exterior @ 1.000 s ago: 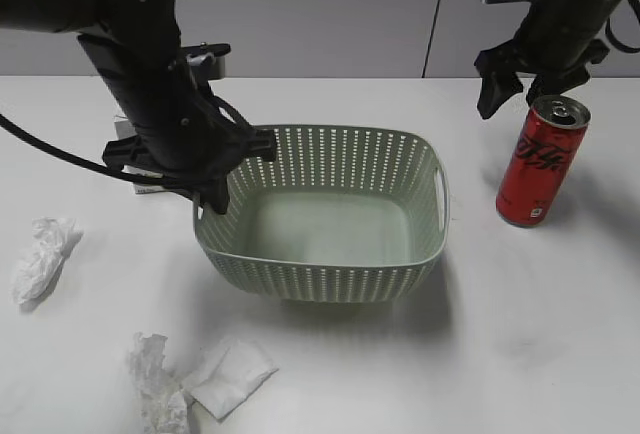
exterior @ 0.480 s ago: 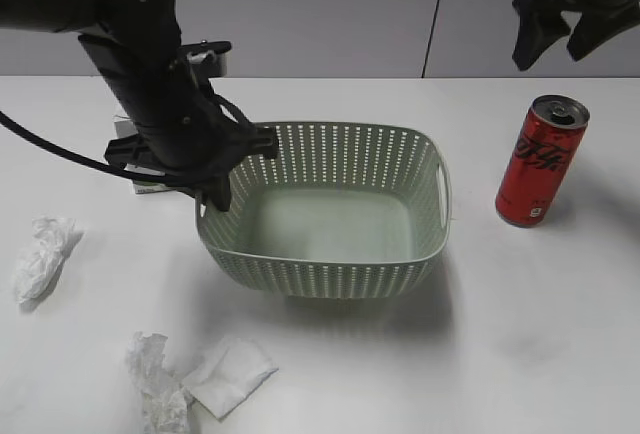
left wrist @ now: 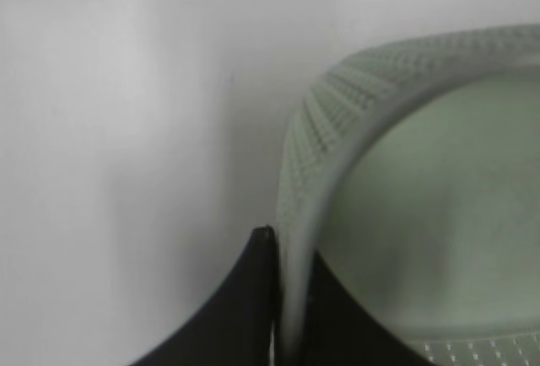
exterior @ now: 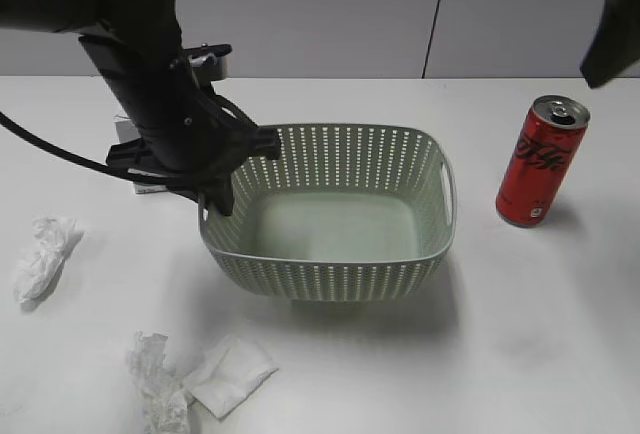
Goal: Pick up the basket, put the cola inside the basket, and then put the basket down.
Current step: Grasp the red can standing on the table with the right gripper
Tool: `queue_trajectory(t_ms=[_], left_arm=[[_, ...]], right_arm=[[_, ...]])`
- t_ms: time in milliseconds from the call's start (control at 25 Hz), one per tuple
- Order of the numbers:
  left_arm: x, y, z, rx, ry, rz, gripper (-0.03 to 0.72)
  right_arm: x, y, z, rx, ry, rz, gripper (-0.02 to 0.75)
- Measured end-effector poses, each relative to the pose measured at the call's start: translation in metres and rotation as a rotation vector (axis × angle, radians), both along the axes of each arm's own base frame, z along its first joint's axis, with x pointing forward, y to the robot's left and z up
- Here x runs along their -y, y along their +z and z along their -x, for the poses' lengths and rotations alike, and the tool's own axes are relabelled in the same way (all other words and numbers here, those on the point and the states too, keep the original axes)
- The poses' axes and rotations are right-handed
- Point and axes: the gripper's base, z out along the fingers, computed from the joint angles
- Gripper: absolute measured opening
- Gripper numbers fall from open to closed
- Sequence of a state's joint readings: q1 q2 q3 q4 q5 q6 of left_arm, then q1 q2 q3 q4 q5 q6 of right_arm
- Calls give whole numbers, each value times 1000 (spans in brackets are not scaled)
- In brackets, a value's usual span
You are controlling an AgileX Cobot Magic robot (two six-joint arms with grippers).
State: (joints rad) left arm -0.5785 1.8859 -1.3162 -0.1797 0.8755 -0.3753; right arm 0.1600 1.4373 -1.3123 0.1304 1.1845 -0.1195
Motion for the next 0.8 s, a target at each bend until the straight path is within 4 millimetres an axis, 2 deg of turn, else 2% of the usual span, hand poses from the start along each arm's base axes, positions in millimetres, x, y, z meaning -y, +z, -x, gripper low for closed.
queue_trajectory(t_ms=[200,440,640,800], left_arm=[[0,0,2,-26,4,3,-3],[1,0,4,-46,15,18,-3],[1,0,5,-56,14,15,-3],[1,0,5,-63,12,11,-3]], right_arm=[[12,-11,71,44,-7,-6,555],[25,-28,147,236,-22,-36,555],[33,-51,195,395,-26,-60,555],[38,-65,223,506,-28,-79,555]])
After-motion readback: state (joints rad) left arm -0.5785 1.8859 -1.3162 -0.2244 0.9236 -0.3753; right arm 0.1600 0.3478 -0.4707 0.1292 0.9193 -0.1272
